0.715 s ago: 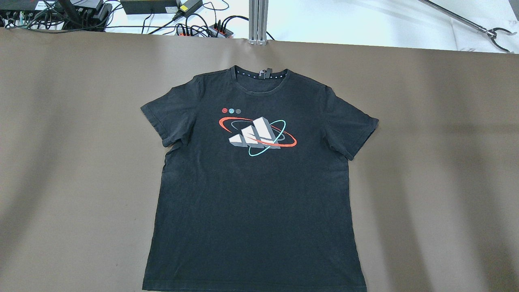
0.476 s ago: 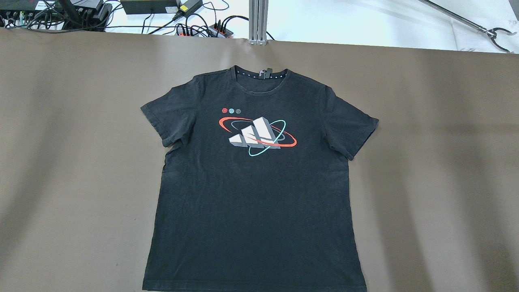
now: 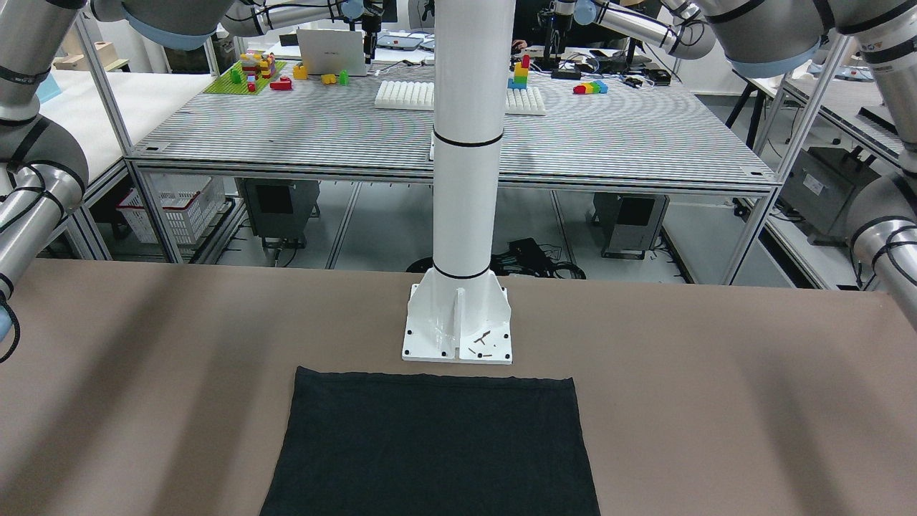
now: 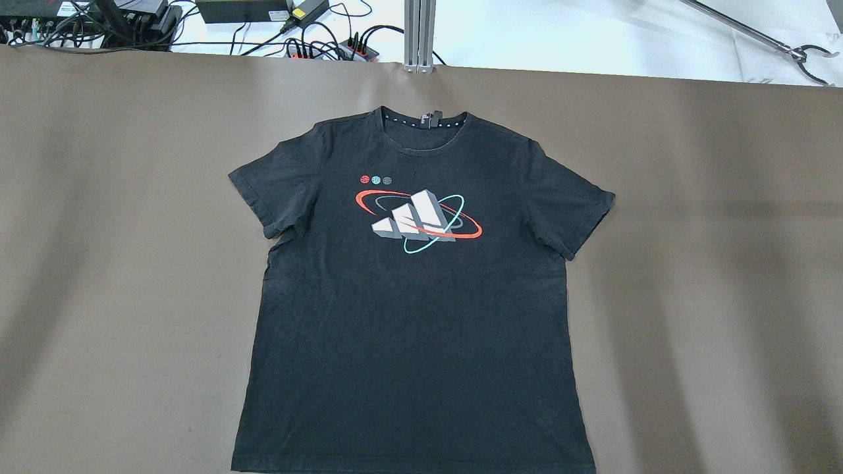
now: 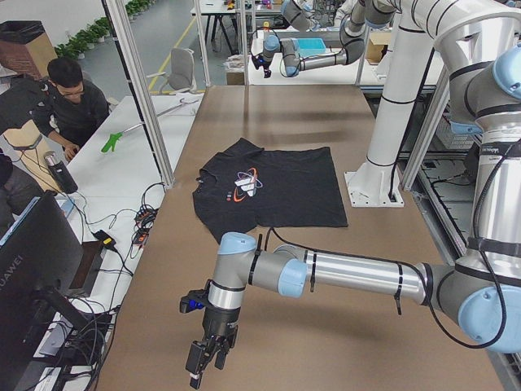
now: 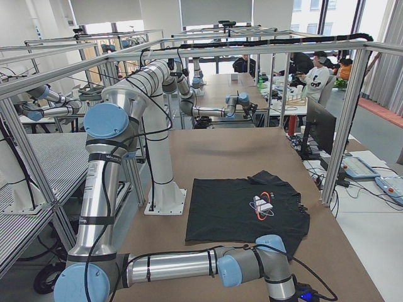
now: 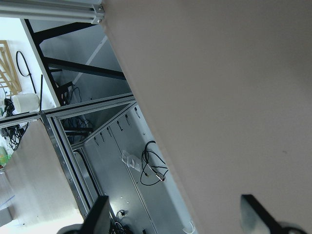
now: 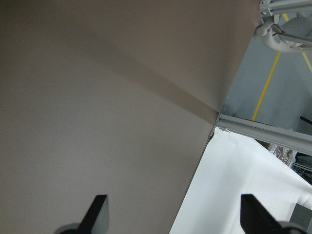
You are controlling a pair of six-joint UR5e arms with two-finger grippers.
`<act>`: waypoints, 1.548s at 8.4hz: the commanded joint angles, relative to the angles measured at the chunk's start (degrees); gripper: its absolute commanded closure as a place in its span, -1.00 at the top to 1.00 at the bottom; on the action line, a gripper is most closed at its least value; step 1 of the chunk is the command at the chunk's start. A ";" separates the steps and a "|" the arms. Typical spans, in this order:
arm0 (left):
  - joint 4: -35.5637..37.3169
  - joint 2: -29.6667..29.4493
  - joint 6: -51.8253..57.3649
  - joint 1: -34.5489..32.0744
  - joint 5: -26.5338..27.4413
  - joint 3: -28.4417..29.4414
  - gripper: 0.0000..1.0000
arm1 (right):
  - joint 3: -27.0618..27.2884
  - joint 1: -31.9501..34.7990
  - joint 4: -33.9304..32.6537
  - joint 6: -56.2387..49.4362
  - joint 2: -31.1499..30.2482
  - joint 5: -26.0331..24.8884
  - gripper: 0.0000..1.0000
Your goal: Fold clothes
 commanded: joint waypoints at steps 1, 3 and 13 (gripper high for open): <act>-2.60 2.02 -0.46 -0.04 0.14 0.01 0.89 | 0.53 0.00 -0.03 -0.08 -0.06 0.18 0.90; -8.56 6.15 -6.15 0.13 -0.48 -1.31 0.89 | 2.98 0.00 0.06 1.67 -1.98 1.84 0.90; -11.23 5.64 -9.87 0.31 -20.07 -0.78 0.89 | -4.89 -16.14 17.08 63.04 12.57 22.24 0.78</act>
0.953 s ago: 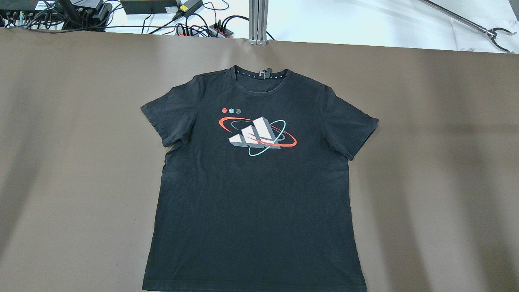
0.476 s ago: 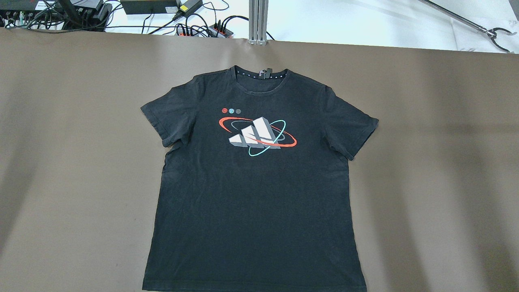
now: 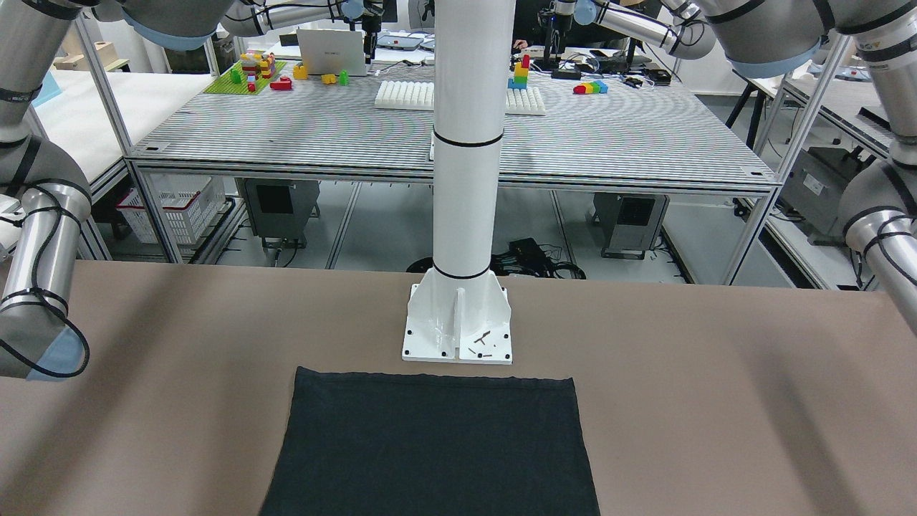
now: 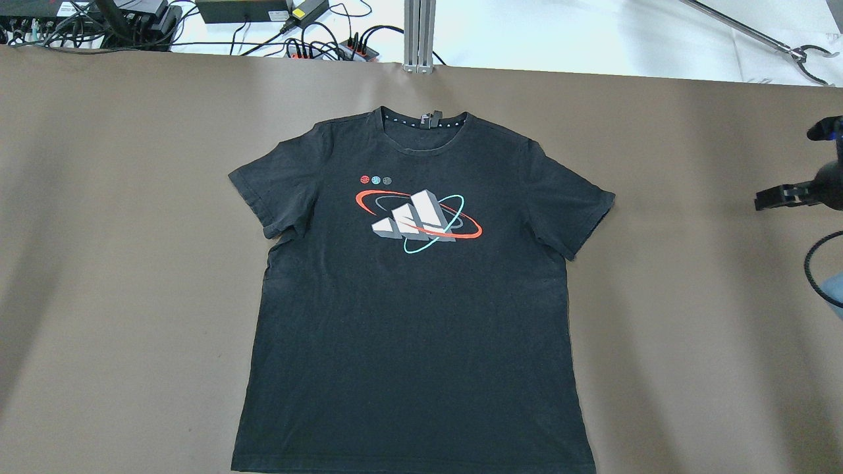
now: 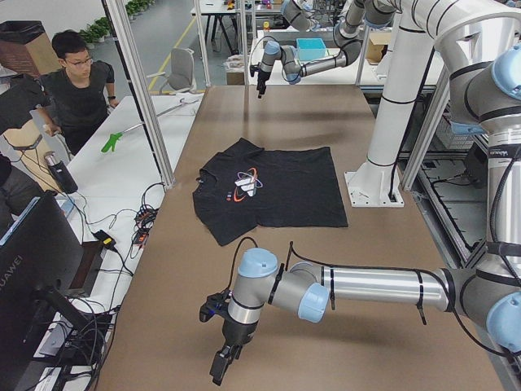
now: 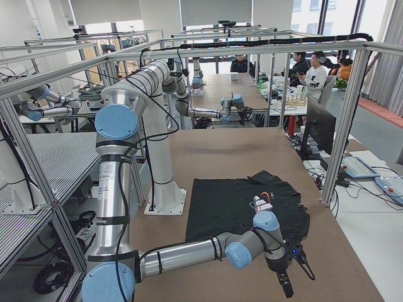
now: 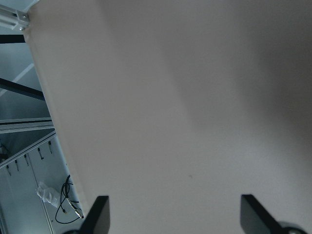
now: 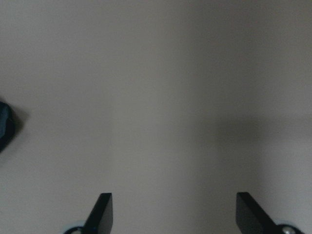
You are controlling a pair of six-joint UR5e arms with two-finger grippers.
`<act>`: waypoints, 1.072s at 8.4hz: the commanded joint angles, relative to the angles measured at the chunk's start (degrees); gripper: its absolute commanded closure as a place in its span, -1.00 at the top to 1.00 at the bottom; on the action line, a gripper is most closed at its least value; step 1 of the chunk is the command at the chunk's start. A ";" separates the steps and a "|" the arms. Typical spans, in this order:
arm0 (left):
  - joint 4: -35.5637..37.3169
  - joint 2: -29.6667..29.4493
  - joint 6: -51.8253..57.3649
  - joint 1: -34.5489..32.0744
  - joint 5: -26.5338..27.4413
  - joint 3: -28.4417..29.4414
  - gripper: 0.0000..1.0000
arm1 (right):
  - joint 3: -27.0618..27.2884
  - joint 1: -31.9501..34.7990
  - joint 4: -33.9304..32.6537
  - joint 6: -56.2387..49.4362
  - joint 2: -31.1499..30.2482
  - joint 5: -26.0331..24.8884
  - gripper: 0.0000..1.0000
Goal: Fold clothes
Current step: 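Move the right gripper over the shirt's sleeve nearest it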
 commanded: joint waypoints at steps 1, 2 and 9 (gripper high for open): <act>-0.14 0.11 -1.26 -0.05 -2.26 -0.21 0.89 | -8.31 -7.95 8.19 20.84 7.93 -0.12 0.77; -0.05 0.02 -1.27 0.04 -2.18 -0.12 0.89 | -13.48 -10.16 13.20 26.47 10.99 -0.30 0.74; -0.05 0.02 -2.41 -0.05 -2.09 -0.73 0.89 | -25.74 -13.61 20.54 31.18 18.85 -3.99 0.21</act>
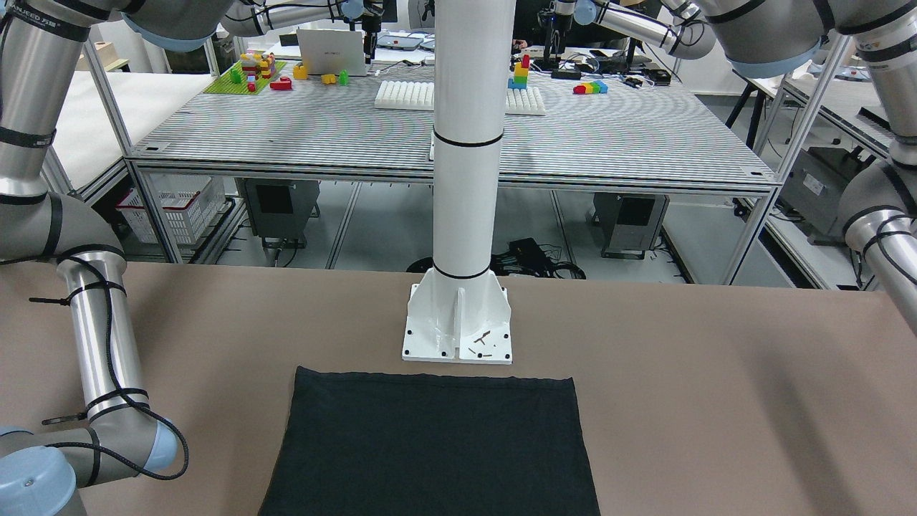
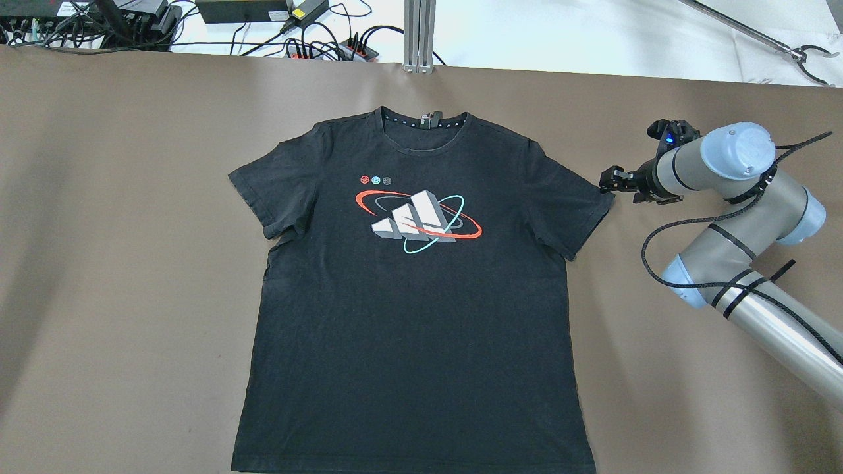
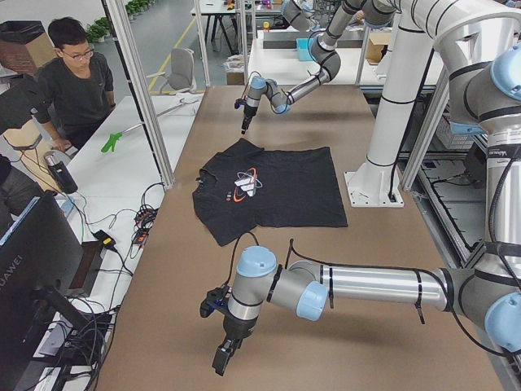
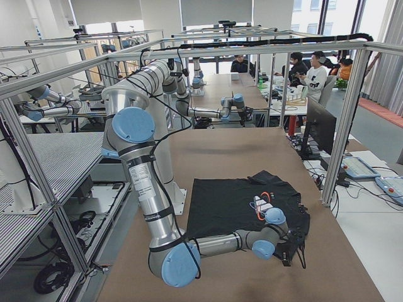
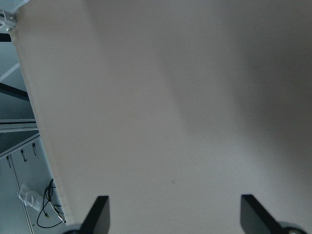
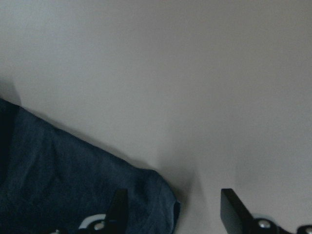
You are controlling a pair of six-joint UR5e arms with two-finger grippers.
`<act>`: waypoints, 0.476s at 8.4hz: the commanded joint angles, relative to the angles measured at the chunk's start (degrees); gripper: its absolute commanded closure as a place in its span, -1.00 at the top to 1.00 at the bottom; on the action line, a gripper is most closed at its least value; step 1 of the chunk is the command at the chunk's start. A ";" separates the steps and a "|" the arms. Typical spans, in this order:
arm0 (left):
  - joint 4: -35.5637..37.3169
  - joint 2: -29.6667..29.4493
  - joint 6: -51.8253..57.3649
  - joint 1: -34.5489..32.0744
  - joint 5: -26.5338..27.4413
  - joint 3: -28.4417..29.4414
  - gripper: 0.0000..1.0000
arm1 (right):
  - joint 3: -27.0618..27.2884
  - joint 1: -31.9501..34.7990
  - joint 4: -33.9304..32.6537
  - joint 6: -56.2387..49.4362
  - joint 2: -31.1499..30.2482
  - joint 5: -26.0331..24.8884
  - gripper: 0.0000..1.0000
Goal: Fold clothes
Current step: 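Move the right gripper over the shirt's sleeve nearest it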
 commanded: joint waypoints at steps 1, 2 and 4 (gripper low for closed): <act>0.00 0.09 -0.13 -0.05 0.09 -0.05 0.89 | -1.07 -0.28 0.46 0.06 0.51 -0.10 -0.02; 0.00 0.09 -0.13 -0.05 0.09 0.04 0.89 | -1.07 -0.37 0.46 0.06 0.51 -0.10 -0.45; -0.09 0.26 -0.13 -0.05 0.09 0.04 0.89 | -0.72 -0.98 0.46 -0.03 0.42 0.25 -1.00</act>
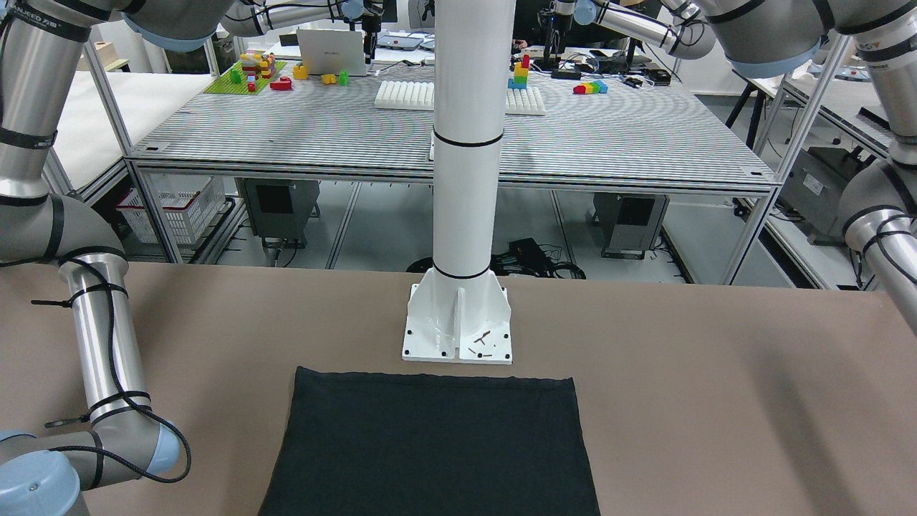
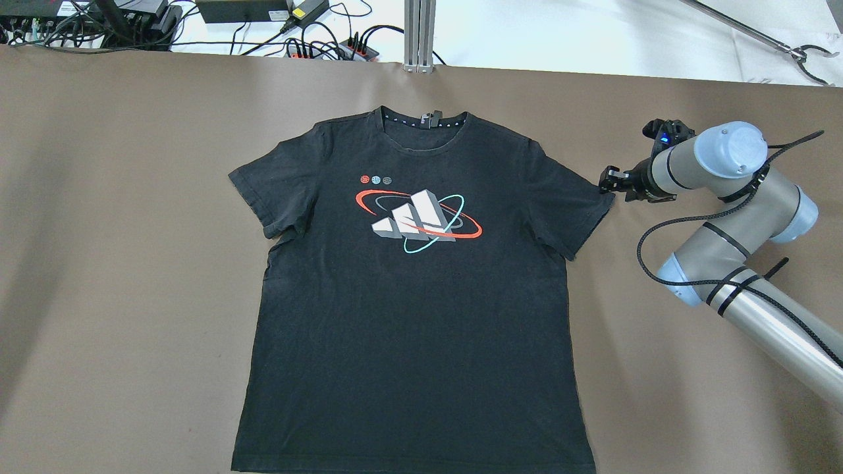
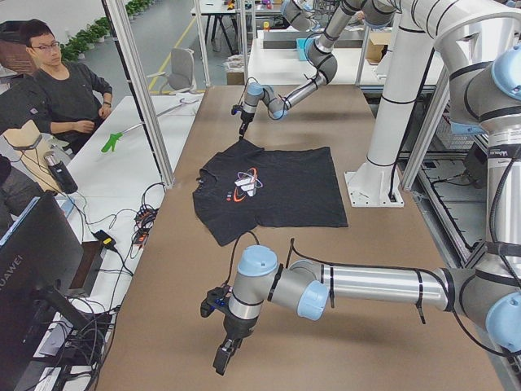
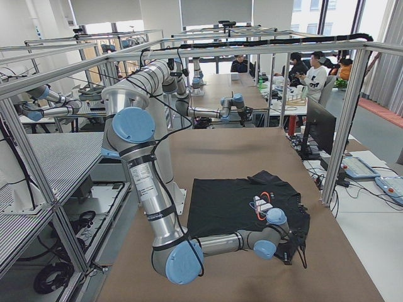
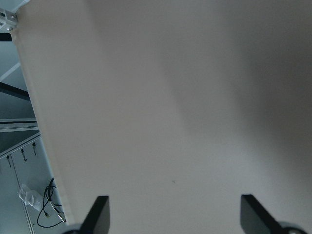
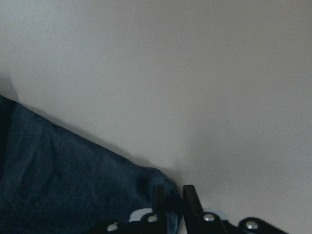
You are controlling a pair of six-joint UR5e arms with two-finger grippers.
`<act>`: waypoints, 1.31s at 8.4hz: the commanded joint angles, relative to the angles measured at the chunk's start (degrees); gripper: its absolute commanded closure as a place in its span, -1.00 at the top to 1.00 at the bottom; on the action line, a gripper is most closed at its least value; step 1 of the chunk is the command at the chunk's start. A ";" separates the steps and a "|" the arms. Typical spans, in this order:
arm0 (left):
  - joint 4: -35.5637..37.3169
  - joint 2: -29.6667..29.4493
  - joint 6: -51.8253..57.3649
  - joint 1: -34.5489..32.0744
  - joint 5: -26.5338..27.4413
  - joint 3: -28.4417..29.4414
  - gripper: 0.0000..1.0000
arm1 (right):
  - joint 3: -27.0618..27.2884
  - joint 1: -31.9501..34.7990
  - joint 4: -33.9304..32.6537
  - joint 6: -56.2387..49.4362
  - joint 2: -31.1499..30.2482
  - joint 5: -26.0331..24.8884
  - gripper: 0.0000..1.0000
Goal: Fold clothes
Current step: 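Move the right gripper over the shirt's sleeve nearest it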
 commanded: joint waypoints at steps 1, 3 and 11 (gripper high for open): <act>-0.05 0.14 0.00 0.08 -0.08 0.03 0.89 | 0.47 -0.67 -0.34 -1.18 0.13 2.48 -1.00; -0.05 0.14 0.00 0.00 0.00 0.11 0.89 | 2.92 -0.41 -1.13 -1.64 2.93 6.54 -1.00; -0.05 0.23 -1.14 0.17 0.09 0.20 0.89 | 0.65 -6.65 -12.64 2.59 16.30 0.75 -1.00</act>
